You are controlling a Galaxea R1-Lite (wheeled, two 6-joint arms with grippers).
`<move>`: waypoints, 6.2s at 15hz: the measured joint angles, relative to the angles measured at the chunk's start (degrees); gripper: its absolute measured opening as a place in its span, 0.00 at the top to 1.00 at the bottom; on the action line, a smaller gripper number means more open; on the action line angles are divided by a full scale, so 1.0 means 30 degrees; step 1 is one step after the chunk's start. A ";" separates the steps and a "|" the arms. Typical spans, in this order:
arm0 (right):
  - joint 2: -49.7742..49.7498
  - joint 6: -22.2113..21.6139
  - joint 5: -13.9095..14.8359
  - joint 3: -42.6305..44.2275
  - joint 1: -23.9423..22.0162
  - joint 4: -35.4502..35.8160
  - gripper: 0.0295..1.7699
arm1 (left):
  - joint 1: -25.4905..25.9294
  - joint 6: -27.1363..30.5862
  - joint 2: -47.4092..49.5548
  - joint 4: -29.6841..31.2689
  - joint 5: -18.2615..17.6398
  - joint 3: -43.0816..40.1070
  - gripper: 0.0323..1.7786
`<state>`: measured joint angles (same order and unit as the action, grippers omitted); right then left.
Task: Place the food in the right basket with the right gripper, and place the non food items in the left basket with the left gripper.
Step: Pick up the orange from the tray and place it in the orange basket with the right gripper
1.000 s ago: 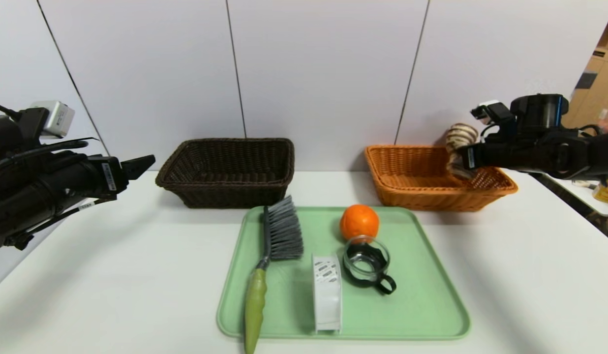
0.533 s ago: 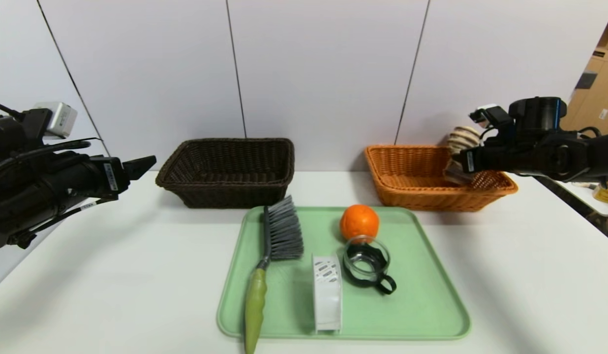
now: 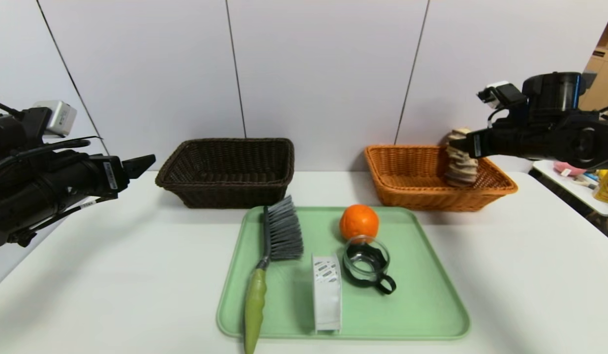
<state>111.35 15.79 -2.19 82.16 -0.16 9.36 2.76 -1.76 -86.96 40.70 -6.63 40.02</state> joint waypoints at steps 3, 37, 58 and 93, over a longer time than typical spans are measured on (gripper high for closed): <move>-0.1999 -0.0366 0.0349 0.0089 0.2686 -0.2397 0.17 | 0.0016 0.0008 0.0028 0.0000 0.0000 -0.0008 0.05; 0.3153 -1.2499 0.4173 0.8387 1.1813 -1.8473 0.04 | 0.0000 0.0337 -0.1105 0.1544 0.0037 -0.0605 0.05; 0.4523 -1.2455 0.4909 0.8481 1.1959 -1.8278 0.04 | 0.0008 0.0130 -0.1617 0.1581 0.0065 -0.0837 0.05; 0.2889 -0.7262 0.4027 0.7688 0.4563 -1.1829 0.37 | 0.0451 0.0248 -0.1382 0.2446 0.0000 -0.1451 0.05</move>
<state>120.02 -6.00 9.89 105.23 13.53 -26.12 4.11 -1.01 -91.10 48.04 -6.63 35.67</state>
